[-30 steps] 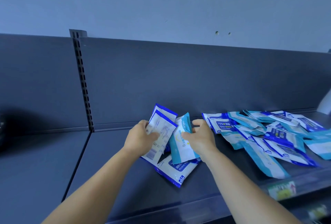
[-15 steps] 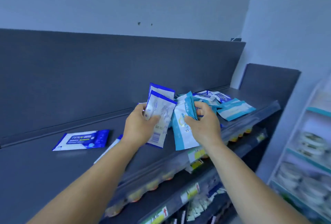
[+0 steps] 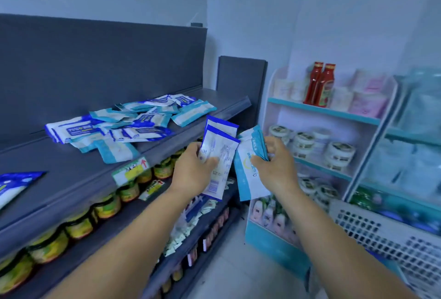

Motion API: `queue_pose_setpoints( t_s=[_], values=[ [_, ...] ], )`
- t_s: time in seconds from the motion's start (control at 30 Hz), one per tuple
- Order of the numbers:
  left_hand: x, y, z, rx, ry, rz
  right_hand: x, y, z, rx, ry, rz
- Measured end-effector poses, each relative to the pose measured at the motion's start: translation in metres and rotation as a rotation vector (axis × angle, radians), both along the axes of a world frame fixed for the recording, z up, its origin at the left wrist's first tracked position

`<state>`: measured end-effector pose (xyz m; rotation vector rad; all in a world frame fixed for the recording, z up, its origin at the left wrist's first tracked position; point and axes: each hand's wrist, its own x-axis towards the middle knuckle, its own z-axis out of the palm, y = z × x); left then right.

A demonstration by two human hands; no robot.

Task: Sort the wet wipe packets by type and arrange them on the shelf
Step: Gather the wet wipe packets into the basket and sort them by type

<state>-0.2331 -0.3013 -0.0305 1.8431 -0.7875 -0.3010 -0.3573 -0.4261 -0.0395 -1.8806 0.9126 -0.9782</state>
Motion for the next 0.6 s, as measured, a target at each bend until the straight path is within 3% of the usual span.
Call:
queue_pose_setpoints(
  t_s=[0.37,0.6],
  values=[
    [-0.183,-0.125,-0.060,0.097,0.063,-0.195,-0.213,-0.084,-0.060,0.143,0.069,-0.206],
    [-0.263,-0.193,-0.097,0.170,0.119,-0.358,-0.307,-0.118,-0.088,0.198,0.122,-0.382]
  ],
)
